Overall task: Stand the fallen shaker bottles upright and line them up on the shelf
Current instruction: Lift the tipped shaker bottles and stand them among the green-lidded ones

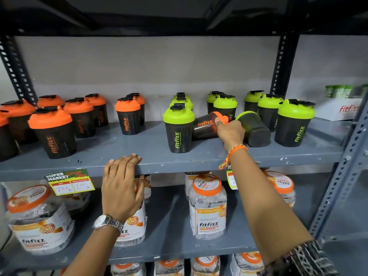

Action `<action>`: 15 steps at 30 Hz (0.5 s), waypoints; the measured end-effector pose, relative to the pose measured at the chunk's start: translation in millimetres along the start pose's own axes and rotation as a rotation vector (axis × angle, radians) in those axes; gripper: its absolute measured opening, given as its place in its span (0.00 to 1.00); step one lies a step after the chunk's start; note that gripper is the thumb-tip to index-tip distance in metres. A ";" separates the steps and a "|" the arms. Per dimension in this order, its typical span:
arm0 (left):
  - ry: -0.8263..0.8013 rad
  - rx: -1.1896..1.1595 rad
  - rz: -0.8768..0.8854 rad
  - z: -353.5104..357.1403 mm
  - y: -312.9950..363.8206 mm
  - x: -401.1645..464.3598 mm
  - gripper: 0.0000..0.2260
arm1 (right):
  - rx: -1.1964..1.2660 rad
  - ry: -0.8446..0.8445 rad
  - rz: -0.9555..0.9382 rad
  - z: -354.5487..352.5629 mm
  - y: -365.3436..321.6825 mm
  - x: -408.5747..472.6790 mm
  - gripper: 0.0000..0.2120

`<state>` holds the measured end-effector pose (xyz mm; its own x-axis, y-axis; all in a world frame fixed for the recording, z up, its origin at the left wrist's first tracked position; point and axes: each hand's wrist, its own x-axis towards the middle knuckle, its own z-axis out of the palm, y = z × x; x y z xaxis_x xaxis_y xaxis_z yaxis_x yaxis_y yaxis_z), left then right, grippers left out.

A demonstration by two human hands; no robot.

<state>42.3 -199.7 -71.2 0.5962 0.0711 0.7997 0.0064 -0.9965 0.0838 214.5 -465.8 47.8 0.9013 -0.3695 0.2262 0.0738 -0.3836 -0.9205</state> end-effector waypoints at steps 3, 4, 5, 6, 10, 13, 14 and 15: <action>0.009 -0.001 0.006 1.6 0.0 0.5 0.23 | -0.044 0.016 -0.012 0.5 -1.1 -0.8 0.24; 0.009 0.000 0.005 2.1 0.1 0.5 0.23 | -0.044 0.030 -0.017 0.6 -0.9 -1.5 0.23; 0.008 0.001 0.002 2.7 0.2 0.5 0.23 | -0.044 0.044 -0.019 0.4 -0.3 -2.2 0.23; 0.007 0.001 0.000 3.2 0.0 0.3 0.23 | -0.045 0.055 -0.020 0.4 0.7 -2.7 0.22; 0.006 -0.003 0.004 3.5 -1.4 0.5 0.22 | 0.017 0.092 0.016 0.3 0.4 -4.3 0.25; 0.012 -0.004 0.000 4.2 -0.7 0.7 0.23 | 0.094 0.084 0.070 3.9 -7.8 -6.8 0.34; 0.016 -0.005 0.000 4.6 -0.4 0.6 0.23 | 0.117 0.083 0.078 5.8 -10.7 -6.9 0.35; 0.021 -0.006 -0.001 5.1 -0.1 0.8 0.23 | 0.138 0.082 0.080 7.8 -13.1 -6.1 0.36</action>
<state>46.9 -199.8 -73.6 0.5788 0.0728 0.8122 0.0022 -0.9961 0.0877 211.4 -451.9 56.0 0.8690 -0.4643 0.1710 0.0665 -0.2328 -0.9703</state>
